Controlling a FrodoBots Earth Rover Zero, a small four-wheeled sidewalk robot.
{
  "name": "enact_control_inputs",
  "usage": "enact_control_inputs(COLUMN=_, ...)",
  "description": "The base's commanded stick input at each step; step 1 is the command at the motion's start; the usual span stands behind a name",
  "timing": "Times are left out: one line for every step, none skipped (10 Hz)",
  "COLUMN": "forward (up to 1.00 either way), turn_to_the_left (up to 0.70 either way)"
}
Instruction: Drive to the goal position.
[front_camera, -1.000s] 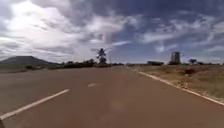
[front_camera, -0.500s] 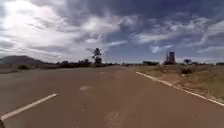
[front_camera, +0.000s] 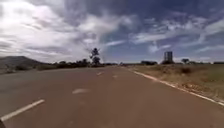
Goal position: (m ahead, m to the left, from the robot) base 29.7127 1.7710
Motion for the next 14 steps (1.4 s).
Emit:
enact_control_inputs(forward=1.00, turn_to_the_left=-0.26)
enact_control_inputs(forward=1.00, turn_to_the_left=-0.14)
enact_control_inputs(forward=1.00, turn_to_the_left=-0.02)
enact_control_inputs(forward=1.00, turn_to_the_left=0.00)
enact_control_inputs(forward=1.00, turn_to_the_left=0.00)
enact_control_inputs(forward=1.00, turn_to_the_left=0.00)
enact_control_inputs(forward=1.00, turn_to_the_left=0.00)
enact_control_inputs(forward=1.00, turn_to_the_left=0.00)
enact_control_inputs(forward=1.00, turn_to_the_left=0.00)
enact_control_inputs(forward=0.89, turn_to_the_left=-0.31)
enact_control_inputs(forward=0.91, turn_to_the_left=-0.20)
enact_control_inputs(forward=0.93, turn_to_the_left=-0.09)
enact_control_inputs(forward=0.97, turn_to_the_left=0.00)
enact_control_inputs(forward=0.98, turn_to_the_left=0.00)
